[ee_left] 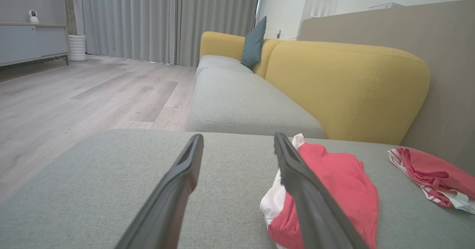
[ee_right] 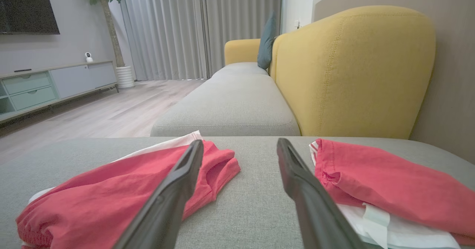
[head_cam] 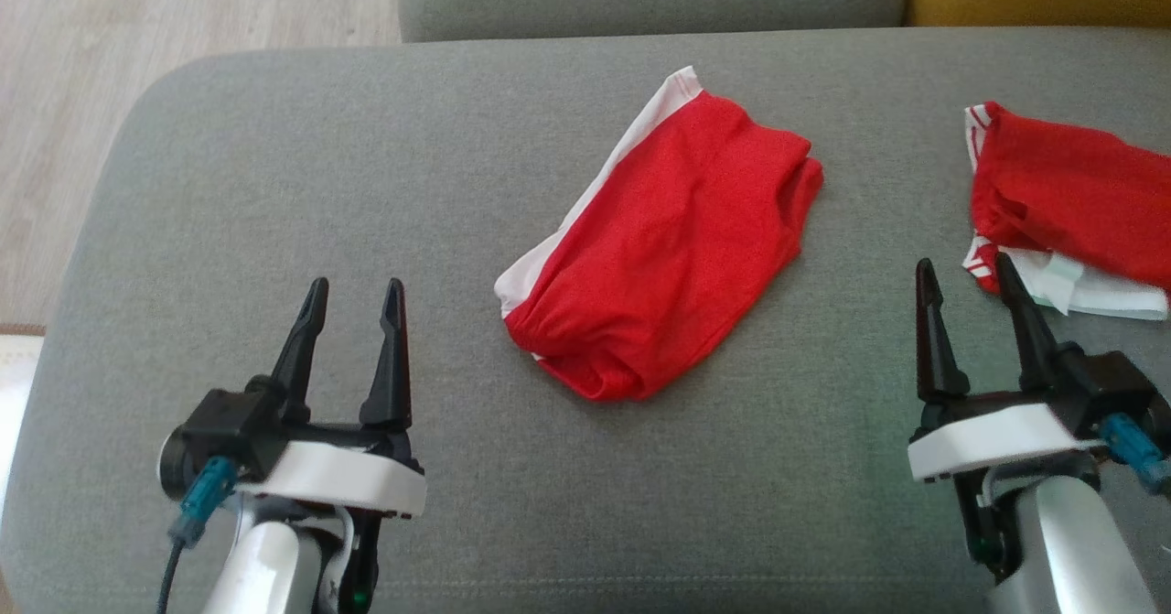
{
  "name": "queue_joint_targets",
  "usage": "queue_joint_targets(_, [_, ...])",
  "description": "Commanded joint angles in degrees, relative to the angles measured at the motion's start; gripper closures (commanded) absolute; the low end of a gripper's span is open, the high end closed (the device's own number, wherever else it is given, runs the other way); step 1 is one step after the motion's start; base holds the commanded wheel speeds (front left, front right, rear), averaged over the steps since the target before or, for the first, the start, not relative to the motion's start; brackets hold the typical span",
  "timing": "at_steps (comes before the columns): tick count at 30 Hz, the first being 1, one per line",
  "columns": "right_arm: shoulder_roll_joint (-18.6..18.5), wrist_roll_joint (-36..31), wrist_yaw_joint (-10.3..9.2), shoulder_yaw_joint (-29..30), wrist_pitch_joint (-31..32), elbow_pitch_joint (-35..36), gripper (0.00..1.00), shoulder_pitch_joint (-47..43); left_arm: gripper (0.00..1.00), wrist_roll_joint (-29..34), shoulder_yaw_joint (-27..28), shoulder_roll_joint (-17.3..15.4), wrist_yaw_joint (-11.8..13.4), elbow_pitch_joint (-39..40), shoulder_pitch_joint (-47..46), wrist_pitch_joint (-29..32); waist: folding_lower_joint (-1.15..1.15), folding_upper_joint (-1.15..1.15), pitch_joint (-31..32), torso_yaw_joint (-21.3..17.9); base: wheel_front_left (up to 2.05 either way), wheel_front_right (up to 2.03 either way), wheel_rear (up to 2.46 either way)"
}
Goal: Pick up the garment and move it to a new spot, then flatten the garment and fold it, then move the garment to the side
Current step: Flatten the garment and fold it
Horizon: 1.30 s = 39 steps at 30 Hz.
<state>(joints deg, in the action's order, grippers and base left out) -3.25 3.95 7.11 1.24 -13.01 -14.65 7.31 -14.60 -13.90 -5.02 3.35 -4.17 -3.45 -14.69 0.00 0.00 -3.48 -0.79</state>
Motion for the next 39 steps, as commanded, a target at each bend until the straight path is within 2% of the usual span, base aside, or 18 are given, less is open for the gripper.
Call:
queue_joint_targets(1, [0.2, -0.4, 0.37, -0.8, 0.4, 2.5, 0.0, 1.5, 0.0, 0.6, 2.7, 0.1, -0.7, 2.0, -2.4, -0.3, 0.0, 0.0, -0.4, 0.4, 0.0, 0.0, 0.0])
queue_joint_targets(4, [0.3, 0.1, 0.37, 0.2, 2.3, 2.7, 0.0, 2.4, 0.0, 1.4, 3.3, 0.6, -1.9, 1.8, -3.3, -0.3, 0.0, 0.0, -1.6, 1.4, 0.0, 0.0, 0.0])
queue_joint_targets(11, [0.4, 9.0, 0.37, 2.6, 10.1, -1.3, 0.0, 8.5, 0.0, 1.9, 3.7, 1.6, -3.8, 0.9, -5.2, -0.3, 0.0, 0.0, -6.0, 4.9, 0.0, 0.0, 0.0])
queue_joint_targets(17, [0.4, 17.7, 0.37, 6.5, 18.9, -8.4, 0.0, 16.6, 0.0, 1.9, 3.3, 2.0, -4.8, -0.1, -7.2, -0.3, 0.0, 0.0, -10.0, 8.7, 0.0, 0.0, 0.0])
queue_joint_targets(22, [0.4, 22.1, 0.37, 10.6, 25.4, -15.9, 0.0, 23.2, 0.0, 1.6, 2.8, 2.1, -5.2, -0.7, -8.5, -0.3, 0.0, 0.0, -12.3, 11.4, 0.0, 0.0, 0.0])
queue_joint_targets(32, [0.4, 22.7, 0.37, 19.3, 30.9, -31.6, 0.0, 33.4, 0.0, 0.7, 0.7, 2.1, -4.5, -0.7, -10.5, -0.3, 0.0, 0.0, -13.9, 14.4, 0.0, 0.0, 0.0])
queue_joint_targets(39, [0.4, 22.2, 0.37, 20.1, 31.5, -36.7, 0.0, 36.7, 0.0, 0.6, 0.0, 2.1, -4.1, -0.6, -10.9, -0.3, 0.0, 0.0, -14.1, 14.8, 0.0, 0.0, 0.0])
